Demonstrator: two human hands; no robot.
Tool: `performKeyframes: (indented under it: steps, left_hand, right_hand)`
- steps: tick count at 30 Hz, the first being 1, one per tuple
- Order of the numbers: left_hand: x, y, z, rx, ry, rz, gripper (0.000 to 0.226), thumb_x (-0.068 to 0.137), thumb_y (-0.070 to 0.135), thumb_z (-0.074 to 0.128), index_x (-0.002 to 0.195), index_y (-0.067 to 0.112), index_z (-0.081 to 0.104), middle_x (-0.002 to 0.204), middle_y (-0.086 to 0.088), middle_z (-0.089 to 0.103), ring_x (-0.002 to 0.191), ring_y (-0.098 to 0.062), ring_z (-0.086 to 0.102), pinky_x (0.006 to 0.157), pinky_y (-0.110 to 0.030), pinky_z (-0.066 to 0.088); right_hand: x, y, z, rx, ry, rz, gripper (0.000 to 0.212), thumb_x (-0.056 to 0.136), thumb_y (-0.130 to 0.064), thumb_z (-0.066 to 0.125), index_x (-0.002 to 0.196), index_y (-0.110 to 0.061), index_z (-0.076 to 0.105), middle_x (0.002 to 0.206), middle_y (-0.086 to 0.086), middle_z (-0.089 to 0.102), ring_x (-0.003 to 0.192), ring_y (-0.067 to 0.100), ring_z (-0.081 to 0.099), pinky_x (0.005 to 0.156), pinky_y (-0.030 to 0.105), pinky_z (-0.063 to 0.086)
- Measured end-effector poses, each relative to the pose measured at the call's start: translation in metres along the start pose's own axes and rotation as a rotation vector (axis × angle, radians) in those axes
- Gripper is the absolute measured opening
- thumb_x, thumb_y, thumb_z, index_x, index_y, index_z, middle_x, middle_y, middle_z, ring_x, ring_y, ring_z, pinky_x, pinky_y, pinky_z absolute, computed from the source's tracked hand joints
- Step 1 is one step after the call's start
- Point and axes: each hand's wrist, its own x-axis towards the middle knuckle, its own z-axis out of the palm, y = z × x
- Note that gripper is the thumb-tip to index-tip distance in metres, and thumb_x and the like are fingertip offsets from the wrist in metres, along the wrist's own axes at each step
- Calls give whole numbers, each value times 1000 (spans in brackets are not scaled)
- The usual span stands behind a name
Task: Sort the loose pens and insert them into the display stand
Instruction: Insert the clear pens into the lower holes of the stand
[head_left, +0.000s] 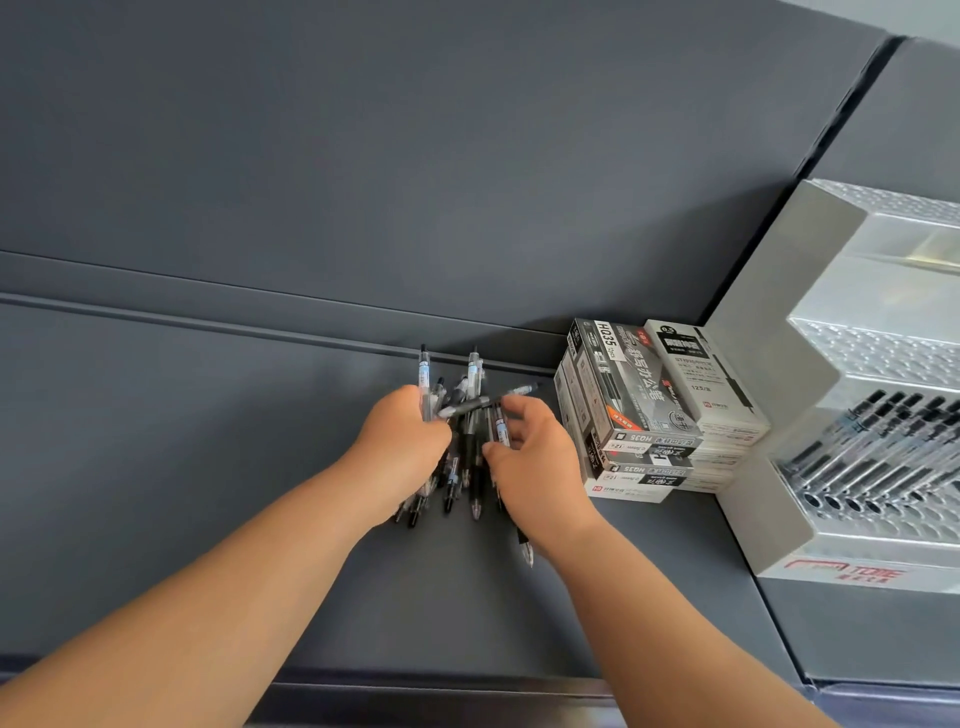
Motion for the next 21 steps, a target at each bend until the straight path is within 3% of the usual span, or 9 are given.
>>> performKeyframes:
  steps: [3,6,8,10,13,18,21]
  left_hand:
    - [0,0,-4,-80,7,-9,16,93,8,48,78,12,44,73,-4,42,65,-17,41,58,-29,39]
    - [0,2,-10,-173,46,-11,9,93,7,46,98,8,53,88,-8,55,81,-21,56,82,-44,53]
    - [-2,7,-15,-218,62,-6,11,95,6,44,103,10,52,91,-6,55,78,-16,59,71,-32,57]
    - [-6,13,-20,-241,59,22,13,97,7,44,103,15,51,90,-6,57,68,-11,55,53,-19,47]
    - [-12,19,-23,-307,43,61,16,94,6,48,97,20,53,81,-5,55,62,-13,49,52,-22,39]
    - [-22,35,-23,-439,-8,119,19,88,4,62,103,14,59,81,-1,57,57,-9,46,45,-19,37]
    - [-26,48,-22,-455,-82,166,27,85,-2,61,108,13,60,76,-3,54,51,-7,45,41,-19,36]
  right_hand:
    - [-1,-2,-2,31,8,-11,48,88,0,53,132,-19,46,117,-1,63,104,15,62,95,37,50]
    - [-3,-8,-10,57,-11,-42,44,89,1,52,127,-21,48,108,-7,65,95,11,64,87,28,52]
    - [-6,-15,-16,90,-46,-61,41,90,1,51,123,-23,49,103,-10,65,92,7,64,81,22,52]
    - [-9,-21,-21,124,-80,-70,39,90,1,51,122,-22,51,106,-6,67,92,13,67,77,29,54]
    - [-13,-27,-26,143,-110,-96,42,90,1,51,123,-25,54,105,-6,70,89,14,69,75,36,57]
    - [-24,-38,-40,124,-142,-204,46,89,4,51,101,-40,53,92,-15,66,72,-6,62,63,11,50]
    - [-29,-42,-50,106,-184,-234,48,89,3,52,100,-44,52,91,-12,67,69,1,61,61,19,49]
